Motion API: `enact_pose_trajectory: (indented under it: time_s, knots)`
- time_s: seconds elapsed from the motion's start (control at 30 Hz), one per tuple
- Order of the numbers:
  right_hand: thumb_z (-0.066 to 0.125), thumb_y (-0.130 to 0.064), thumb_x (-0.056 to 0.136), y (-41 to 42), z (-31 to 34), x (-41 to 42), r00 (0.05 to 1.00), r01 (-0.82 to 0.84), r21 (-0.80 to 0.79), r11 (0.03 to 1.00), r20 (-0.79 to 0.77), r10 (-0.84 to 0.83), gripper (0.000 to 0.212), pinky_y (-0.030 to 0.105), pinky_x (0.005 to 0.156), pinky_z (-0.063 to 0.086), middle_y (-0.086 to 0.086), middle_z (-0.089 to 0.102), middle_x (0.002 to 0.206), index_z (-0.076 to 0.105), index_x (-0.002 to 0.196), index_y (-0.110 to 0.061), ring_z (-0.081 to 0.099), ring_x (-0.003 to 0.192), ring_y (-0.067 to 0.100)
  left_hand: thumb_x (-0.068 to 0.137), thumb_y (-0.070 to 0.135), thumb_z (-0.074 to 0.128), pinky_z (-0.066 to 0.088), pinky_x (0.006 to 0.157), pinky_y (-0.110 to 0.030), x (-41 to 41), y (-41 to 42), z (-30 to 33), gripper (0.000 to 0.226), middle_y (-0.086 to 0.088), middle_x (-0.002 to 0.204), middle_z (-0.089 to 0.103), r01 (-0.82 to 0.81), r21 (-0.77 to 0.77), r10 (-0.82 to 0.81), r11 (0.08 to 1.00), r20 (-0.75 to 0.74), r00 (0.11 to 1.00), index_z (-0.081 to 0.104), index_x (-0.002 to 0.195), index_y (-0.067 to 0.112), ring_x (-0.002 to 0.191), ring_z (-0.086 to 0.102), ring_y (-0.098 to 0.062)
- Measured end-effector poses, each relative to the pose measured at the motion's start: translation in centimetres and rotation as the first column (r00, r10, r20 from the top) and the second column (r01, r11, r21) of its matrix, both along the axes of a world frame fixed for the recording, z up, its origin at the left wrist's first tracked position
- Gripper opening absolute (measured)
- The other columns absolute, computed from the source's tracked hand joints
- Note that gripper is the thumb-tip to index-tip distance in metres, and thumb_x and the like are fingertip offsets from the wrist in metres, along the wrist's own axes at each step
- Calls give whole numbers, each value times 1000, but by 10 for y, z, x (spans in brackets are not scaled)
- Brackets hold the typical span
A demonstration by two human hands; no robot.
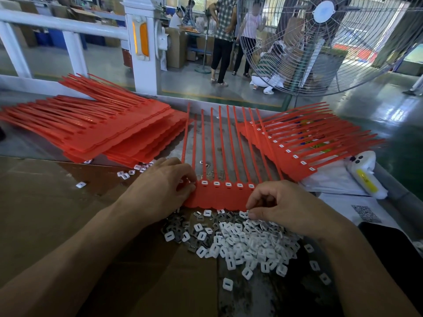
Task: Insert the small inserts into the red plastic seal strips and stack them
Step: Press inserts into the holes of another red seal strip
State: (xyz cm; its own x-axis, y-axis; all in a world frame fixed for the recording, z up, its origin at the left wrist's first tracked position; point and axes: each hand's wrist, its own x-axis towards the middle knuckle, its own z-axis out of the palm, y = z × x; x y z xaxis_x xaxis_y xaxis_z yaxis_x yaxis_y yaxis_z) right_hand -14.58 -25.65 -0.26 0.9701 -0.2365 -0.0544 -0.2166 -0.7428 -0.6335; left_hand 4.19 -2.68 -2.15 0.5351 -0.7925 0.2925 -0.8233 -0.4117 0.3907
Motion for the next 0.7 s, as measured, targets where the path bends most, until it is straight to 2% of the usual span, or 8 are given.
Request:
enact_pose_trajectory:
  time_s: [0.17,0.37,0.43,0.53,0.63,0.7]
  knots:
    - [81,-30,88,6,3,0,1000,-8,-49,999,-5,7,14,16,56,48,-15,73,74,70,88,-39,67,64,1,96,42,60,43,100,-31,1,1,-1,21,16,115,57,2,0,-2,1000,7,1000,66,115,37,113,47,-7]
    - [80,-32,89,8,5,-2,1000,-1,-1,1000,-14,1,14,17,54,48,-12,73,74,68,88,-39,64,59,1,96,41,61,43,97,-30,1,0,-1,20,15,112,58,5,-13,-5,1000,13,1000,67,114,35,110,48,-8]
    - [78,-31,89,7,6,-3,999,12,51,999,50,-15,11,18,58,50,-10,74,77,69,88,-37,64,61,1,95,41,61,43,97,-31,0,0,-1,20,14,112,58,6,-14,-6,1000,14,1000,67,113,35,109,48,-8]
    - [77,-25,90,3,5,-1,961,131,119,984,230,-156,13,22,66,50,-10,74,82,69,91,-35,65,67,2,95,41,61,43,97,-30,1,0,-1,20,15,113,58,8,-13,-8,1000,16,1000,67,114,35,110,48,-7]
    - [74,-19,92,-4,3,0,873,261,210,942,365,-324,17,14,56,46,-10,74,80,73,92,-36,61,61,1,96,41,61,43,97,-30,1,0,-2,20,15,113,58,5,-14,-5,1000,15,1000,67,113,35,110,48,-8]
    - [74,-17,92,-11,2,-1,818,345,263,901,386,-426,19,15,51,46,-11,73,75,76,92,-36,61,58,1,95,42,61,44,98,-31,1,-1,-1,20,15,114,58,3,-12,-3,1000,11,1000,67,113,36,111,48,-8]
